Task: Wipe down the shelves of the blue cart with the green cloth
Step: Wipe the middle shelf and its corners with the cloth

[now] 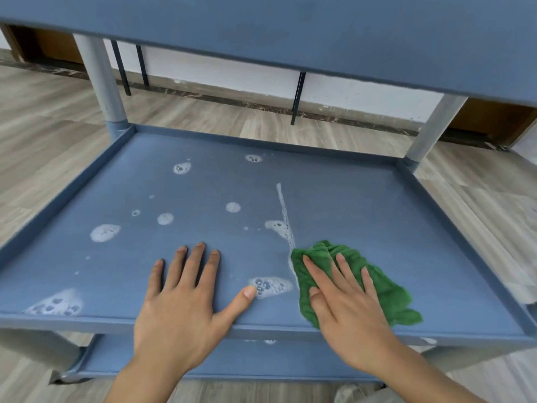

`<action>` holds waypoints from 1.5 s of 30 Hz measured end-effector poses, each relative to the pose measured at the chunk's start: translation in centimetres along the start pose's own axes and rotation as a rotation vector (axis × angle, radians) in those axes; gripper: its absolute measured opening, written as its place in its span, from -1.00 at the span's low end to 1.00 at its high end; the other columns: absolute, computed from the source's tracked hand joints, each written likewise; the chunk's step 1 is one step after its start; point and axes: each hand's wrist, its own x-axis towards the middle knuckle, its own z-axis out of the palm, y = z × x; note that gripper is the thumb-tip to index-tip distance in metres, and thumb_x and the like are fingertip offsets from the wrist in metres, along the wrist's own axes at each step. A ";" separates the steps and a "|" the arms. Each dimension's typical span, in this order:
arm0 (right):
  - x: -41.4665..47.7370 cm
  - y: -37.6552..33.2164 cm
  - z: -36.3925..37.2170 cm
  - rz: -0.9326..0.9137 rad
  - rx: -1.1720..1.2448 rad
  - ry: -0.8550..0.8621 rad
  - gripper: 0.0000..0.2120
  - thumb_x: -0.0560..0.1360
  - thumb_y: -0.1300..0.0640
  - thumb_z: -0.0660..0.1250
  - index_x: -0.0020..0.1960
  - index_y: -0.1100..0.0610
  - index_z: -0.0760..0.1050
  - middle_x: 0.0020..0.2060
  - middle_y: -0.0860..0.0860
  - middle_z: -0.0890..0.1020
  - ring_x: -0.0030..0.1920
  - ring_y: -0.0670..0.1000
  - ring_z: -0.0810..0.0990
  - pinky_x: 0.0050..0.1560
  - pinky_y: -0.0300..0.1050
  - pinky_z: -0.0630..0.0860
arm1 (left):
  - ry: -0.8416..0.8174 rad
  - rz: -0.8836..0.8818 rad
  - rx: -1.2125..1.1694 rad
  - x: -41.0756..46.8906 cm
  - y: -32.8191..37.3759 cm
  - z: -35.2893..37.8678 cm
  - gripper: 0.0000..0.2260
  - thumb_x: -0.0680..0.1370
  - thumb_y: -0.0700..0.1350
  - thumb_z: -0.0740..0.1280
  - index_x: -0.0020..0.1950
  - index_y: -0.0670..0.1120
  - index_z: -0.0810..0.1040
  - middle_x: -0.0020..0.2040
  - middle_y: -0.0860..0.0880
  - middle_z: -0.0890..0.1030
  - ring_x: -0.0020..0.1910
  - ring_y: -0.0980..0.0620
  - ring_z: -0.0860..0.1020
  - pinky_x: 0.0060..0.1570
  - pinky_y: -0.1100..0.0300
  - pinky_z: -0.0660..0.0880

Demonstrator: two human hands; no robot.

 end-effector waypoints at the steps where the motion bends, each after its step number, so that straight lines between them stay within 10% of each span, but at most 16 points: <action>1: 0.0 -0.2 0.1 0.001 -0.015 0.003 -0.47 0.65 -0.12 -0.22 0.60 -0.26 -0.24 0.64 -0.09 -0.15 0.60 -0.03 -0.31 0.56 0.13 -0.35 | -0.005 0.006 0.005 -0.2 -0.2 -0.1 -0.10 0.48 0.54 -0.22 0.53 -0.01 0.38 0.57 -0.01 0.31 0.57 -0.08 0.20 0.52 -0.17 0.13; 29: 31.1 -2.8 -2.8 -0.023 0.049 0.051 -0.44 0.62 -0.07 -0.15 0.63 -0.14 -0.05 0.64 -0.04 -0.01 0.63 0.11 -0.09 0.52 0.42 -0.18 | 0.354 0.020 0.069 0.5 -0.3 1.4 -0.19 0.47 0.50 0.00 0.19 -0.09 0.70 0.28 -0.11 0.63 0.23 -0.23 0.60 0.20 -0.19 0.34; 36: 36.5 -4.8 -3.4 0.023 0.070 0.058 -0.43 0.61 0.00 -0.14 0.63 -0.14 -0.03 0.65 -0.03 -0.01 0.63 0.14 -0.08 0.49 0.48 -0.17 | 0.399 0.074 0.153 2.0 -1.2 2.3 -0.41 0.08 0.24 0.56 0.02 -0.01 0.76 0.17 -0.07 0.68 0.07 -0.13 0.69 -0.04 -0.16 0.63; 45: 34.3 -3.9 -3.2 -0.148 -0.009 0.045 -0.47 0.66 -0.04 -0.17 0.63 -0.16 -0.08 0.64 -0.08 0.00 0.63 0.04 -0.05 0.55 0.33 -0.09 | 0.414 0.017 0.026 2.1 -0.3 2.0 -0.24 0.38 0.54 0.13 0.08 -0.05 0.74 0.21 -0.08 0.67 0.18 -0.18 0.65 0.11 -0.22 0.54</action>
